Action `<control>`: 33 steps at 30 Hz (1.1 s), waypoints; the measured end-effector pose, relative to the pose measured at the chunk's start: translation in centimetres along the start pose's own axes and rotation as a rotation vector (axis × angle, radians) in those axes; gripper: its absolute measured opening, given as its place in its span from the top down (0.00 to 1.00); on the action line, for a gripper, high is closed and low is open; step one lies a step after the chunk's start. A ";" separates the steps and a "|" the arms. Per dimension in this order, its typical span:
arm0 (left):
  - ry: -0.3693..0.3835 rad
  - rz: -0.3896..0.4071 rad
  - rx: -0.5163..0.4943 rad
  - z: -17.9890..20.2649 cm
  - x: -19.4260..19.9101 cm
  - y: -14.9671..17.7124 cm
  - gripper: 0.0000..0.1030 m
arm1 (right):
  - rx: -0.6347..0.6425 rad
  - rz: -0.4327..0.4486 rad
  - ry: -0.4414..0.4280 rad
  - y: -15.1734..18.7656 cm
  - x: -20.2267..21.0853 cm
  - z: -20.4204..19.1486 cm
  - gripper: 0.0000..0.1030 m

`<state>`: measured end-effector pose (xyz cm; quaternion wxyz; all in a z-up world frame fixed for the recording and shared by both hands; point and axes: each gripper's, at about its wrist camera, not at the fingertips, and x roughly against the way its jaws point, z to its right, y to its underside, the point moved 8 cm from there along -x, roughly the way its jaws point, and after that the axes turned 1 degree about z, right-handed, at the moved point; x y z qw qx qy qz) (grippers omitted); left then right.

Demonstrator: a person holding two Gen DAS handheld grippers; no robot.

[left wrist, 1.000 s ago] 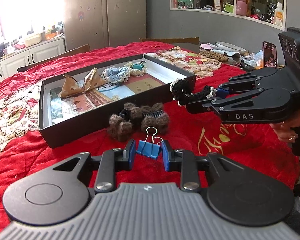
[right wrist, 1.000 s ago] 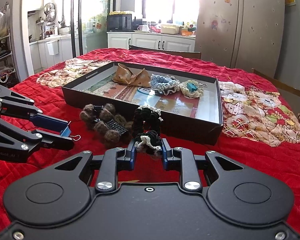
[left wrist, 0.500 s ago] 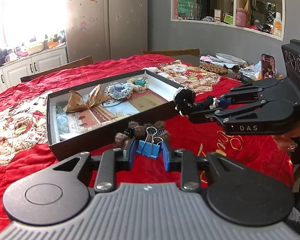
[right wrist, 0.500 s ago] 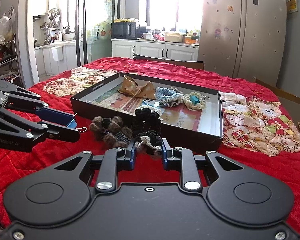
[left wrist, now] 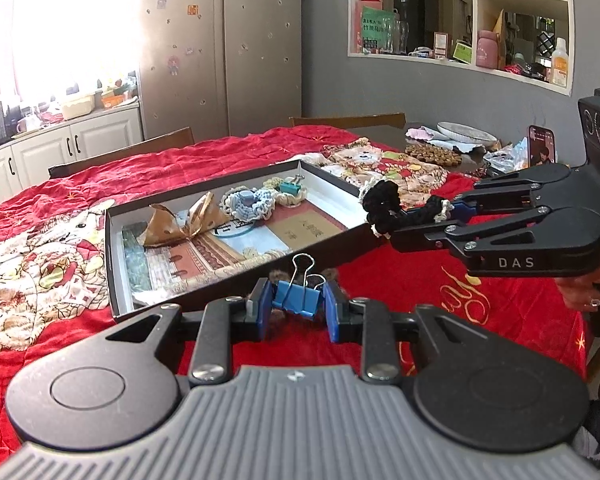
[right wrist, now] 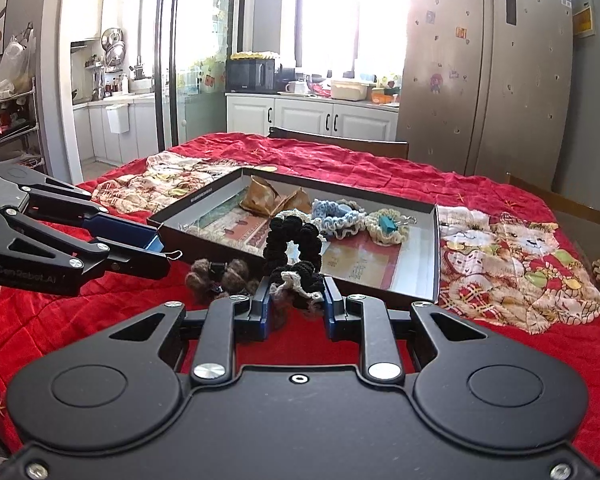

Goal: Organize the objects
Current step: 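Carry the clip with left tool while right tool carries the scrunchie over the box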

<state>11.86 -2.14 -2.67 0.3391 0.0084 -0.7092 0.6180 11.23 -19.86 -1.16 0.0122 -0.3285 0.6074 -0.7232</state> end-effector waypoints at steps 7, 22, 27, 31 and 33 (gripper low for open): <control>-0.022 0.022 -0.006 -0.5 0.0 -1.0 0.69 | -0.002 0.010 0.007 -0.7 -0.1 0.3 0.78; -0.078 0.050 0.040 -3.3 -2.1 -3.5 0.69 | -0.003 0.015 0.055 -3.0 -2.7 2.4 0.78; -0.089 0.042 0.067 -4.3 -3.3 -3.8 0.69 | -0.033 -0.002 0.049 -3.3 -4.3 3.4 0.78; -0.104 0.035 0.080 -5.0 -4.5 -4.0 0.69 | -0.029 -0.014 0.058 -3.6 -5.6 3.8 0.78; -0.107 0.033 0.086 -5.2 -5.0 -4.1 0.69 | -0.026 -0.017 0.060 -3.8 -6.1 3.9 0.78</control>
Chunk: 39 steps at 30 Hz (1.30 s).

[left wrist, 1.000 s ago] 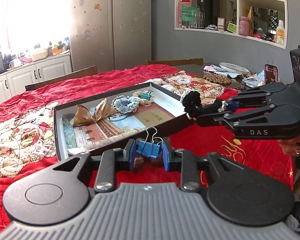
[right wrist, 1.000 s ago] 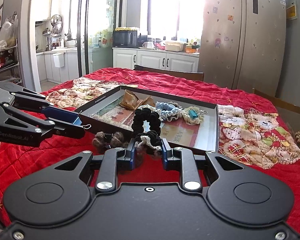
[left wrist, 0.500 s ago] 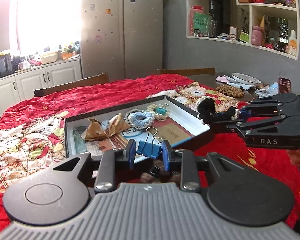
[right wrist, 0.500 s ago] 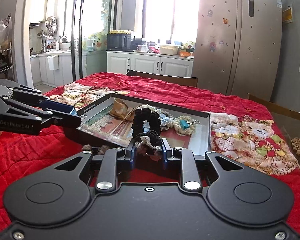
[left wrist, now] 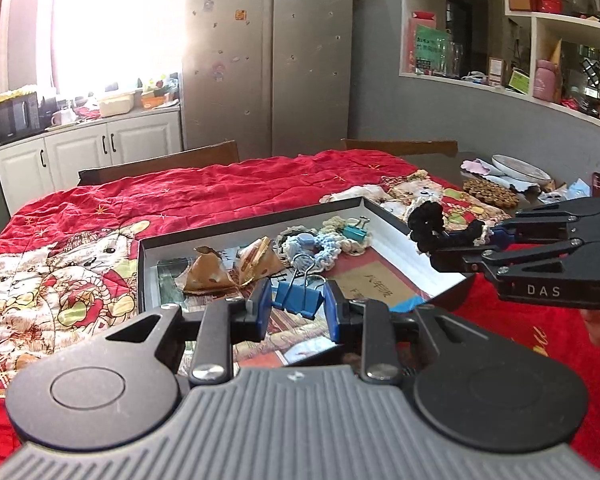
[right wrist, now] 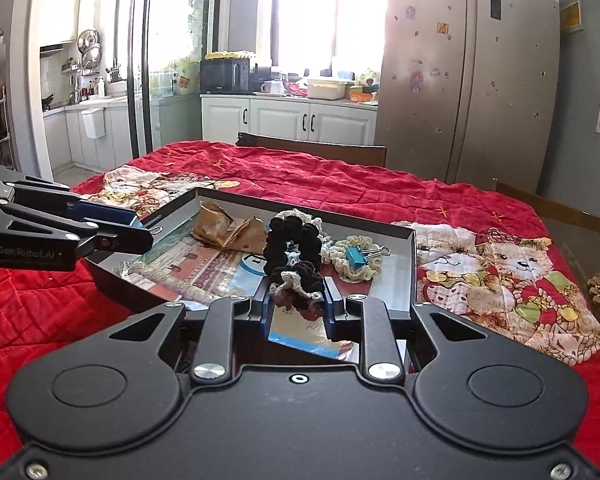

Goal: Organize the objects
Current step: 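Carry the clip with left tool while right tool carries the scrunchie over the box, then lower clip into box and open left tool while right tool releases scrunchie inside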

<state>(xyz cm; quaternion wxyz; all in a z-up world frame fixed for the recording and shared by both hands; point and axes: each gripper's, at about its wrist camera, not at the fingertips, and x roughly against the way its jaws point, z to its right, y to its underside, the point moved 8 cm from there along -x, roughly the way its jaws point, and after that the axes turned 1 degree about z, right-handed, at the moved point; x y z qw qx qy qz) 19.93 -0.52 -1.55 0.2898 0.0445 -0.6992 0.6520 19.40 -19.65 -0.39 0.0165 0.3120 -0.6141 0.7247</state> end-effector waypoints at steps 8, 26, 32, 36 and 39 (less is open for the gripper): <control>-0.026 -0.013 0.035 -1.0 -2.5 -0.6 0.69 | -0.005 -0.017 0.014 -0.4 -2.7 0.3 0.78; -0.089 -0.055 0.071 -2.3 -7.6 0.0 0.69 | -0.059 -0.062 0.031 0.4 -7.6 1.6 0.78; -0.102 -0.064 0.066 -2.3 -8.4 0.3 0.69 | -0.067 -0.071 0.031 0.6 -8.6 1.6 0.78; -0.102 -0.067 0.061 -2.2 -8.7 0.5 0.69 | -0.066 -0.075 0.030 0.7 -9.1 1.4 0.78; -0.107 -0.068 0.055 -2.1 -8.9 0.5 0.69 | -0.066 -0.079 0.031 0.8 -9.5 1.4 0.78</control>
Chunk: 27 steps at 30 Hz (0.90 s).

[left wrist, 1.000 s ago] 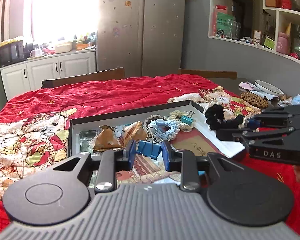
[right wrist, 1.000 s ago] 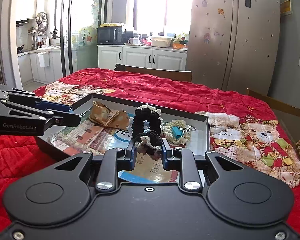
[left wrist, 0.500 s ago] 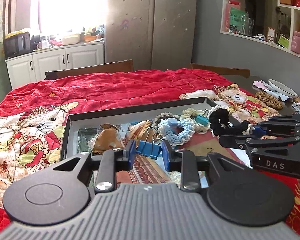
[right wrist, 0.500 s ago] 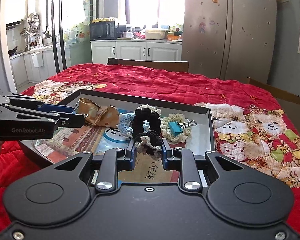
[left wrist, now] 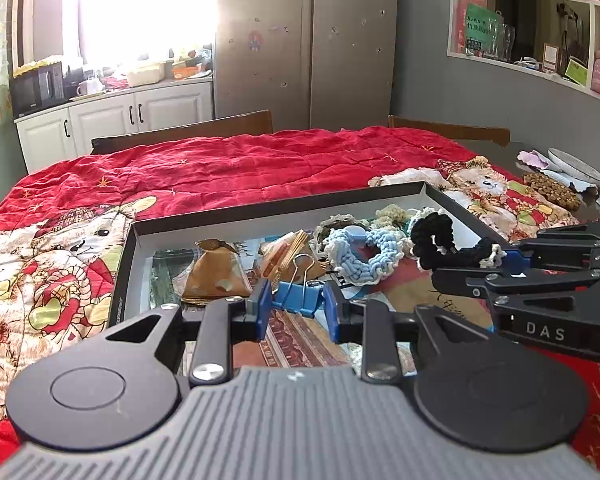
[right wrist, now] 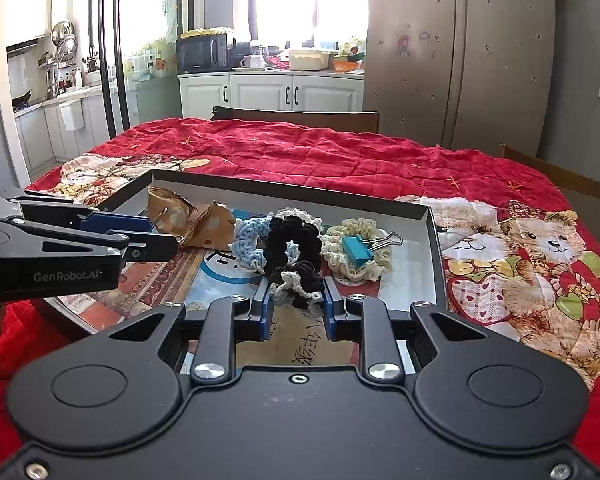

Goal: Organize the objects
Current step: 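Lower clip into box and open left tool while right tool releases scrunchie inside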

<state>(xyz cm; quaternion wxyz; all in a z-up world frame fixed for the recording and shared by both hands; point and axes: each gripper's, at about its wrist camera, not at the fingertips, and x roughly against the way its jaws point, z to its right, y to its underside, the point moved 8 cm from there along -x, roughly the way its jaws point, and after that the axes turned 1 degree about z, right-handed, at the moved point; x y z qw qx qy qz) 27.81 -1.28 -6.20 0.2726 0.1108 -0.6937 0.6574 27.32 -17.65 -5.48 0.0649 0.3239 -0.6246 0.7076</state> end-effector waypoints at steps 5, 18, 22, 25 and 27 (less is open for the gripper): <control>-0.014 -0.001 -0.010 0.1 -0.5 0.1 0.69 | -0.013 -0.003 0.005 0.1 -0.6 0.2 0.78; -0.027 -0.009 -0.011 0.1 -1.7 0.4 0.68 | -0.037 -0.015 0.015 0.6 -2.0 0.9 0.77; -0.030 -0.012 -0.010 0.1 -2.0 0.4 0.68 | -0.036 -0.021 0.014 0.7 -2.3 0.9 0.77; -0.034 -0.016 -0.014 0.1 -2.2 0.5 0.68 | -0.036 -0.023 0.015 0.8 -2.5 0.9 0.77; -0.036 -0.016 -0.017 0.2 -2.2 0.6 0.68 | -0.037 -0.024 0.015 0.9 -2.6 1.0 0.77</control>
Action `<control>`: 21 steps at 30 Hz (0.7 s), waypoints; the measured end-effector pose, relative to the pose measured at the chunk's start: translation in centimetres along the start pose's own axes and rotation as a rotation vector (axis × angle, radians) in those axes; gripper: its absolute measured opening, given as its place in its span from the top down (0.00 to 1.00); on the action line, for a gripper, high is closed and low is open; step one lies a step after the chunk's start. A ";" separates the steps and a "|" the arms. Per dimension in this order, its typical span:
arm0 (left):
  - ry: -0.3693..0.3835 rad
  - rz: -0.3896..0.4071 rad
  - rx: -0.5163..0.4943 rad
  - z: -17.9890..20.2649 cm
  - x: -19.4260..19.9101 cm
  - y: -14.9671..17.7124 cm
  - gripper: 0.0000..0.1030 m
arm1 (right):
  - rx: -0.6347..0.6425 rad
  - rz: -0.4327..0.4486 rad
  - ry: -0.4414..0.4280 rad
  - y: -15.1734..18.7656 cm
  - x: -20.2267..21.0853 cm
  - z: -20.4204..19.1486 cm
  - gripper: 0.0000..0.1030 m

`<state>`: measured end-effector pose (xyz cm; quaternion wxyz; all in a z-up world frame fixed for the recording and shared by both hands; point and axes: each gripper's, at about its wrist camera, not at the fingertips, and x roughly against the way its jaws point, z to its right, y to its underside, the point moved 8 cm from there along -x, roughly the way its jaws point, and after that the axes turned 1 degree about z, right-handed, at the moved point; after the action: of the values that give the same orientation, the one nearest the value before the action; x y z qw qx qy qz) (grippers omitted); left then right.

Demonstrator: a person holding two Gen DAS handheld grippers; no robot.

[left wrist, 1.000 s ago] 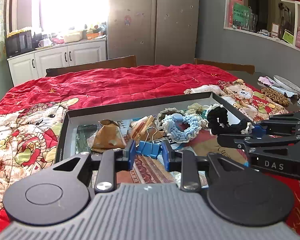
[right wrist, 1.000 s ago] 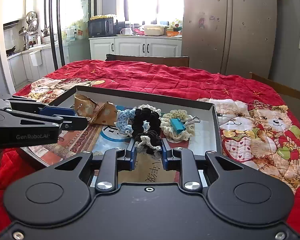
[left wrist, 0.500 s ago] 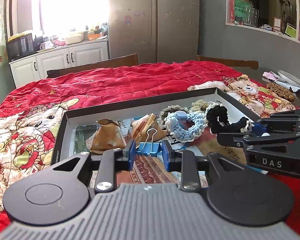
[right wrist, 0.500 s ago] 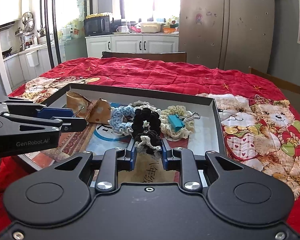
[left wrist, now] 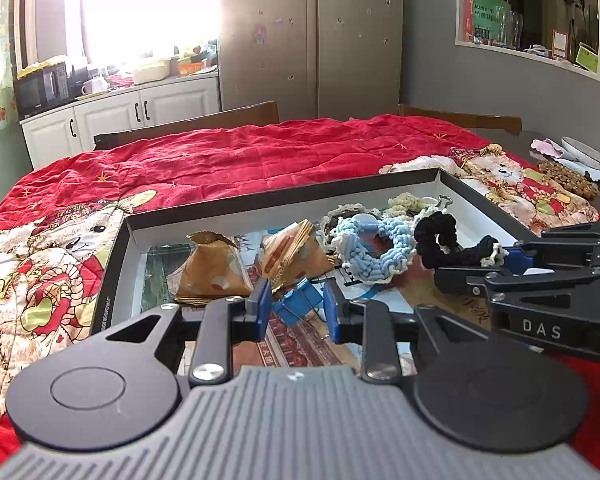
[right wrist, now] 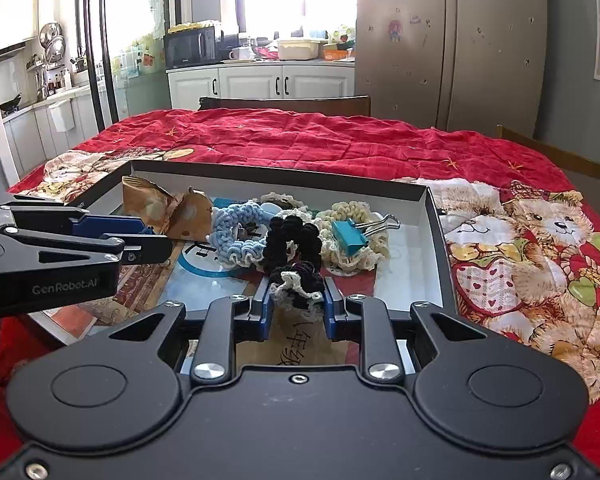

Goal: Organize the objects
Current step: 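Lower clip into box and open left tool while right tool releases scrunchie inside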

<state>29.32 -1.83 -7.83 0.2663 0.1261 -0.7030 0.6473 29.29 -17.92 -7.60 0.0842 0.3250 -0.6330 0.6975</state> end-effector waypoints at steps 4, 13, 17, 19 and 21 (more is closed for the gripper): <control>-0.005 -0.002 -0.004 0.0 -0.1 0.1 0.68 | 0.001 -0.001 0.000 0.0 -0.1 0.0 0.77; -0.008 -0.011 -0.005 0.0 -0.5 0.3 0.68 | 0.003 -0.012 0.002 0.3 -0.6 0.1 0.77; -0.015 -0.014 -0.011 0.1 -0.6 0.4 0.68 | 0.003 -0.017 0.001 0.4 -0.8 0.0 0.77; -0.017 -0.016 -0.012 0.0 -0.7 0.4 0.68 | 0.006 -0.018 0.002 0.4 -0.8 -0.1 0.77; -0.017 -0.017 -0.012 0.1 -0.7 0.5 0.69 | 0.006 -0.019 0.001 0.5 -0.8 -0.1 0.77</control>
<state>29.68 -1.96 -8.63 0.2666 0.1362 -0.7081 0.6396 29.66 -17.69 -8.44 0.0900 0.3307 -0.6277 0.6990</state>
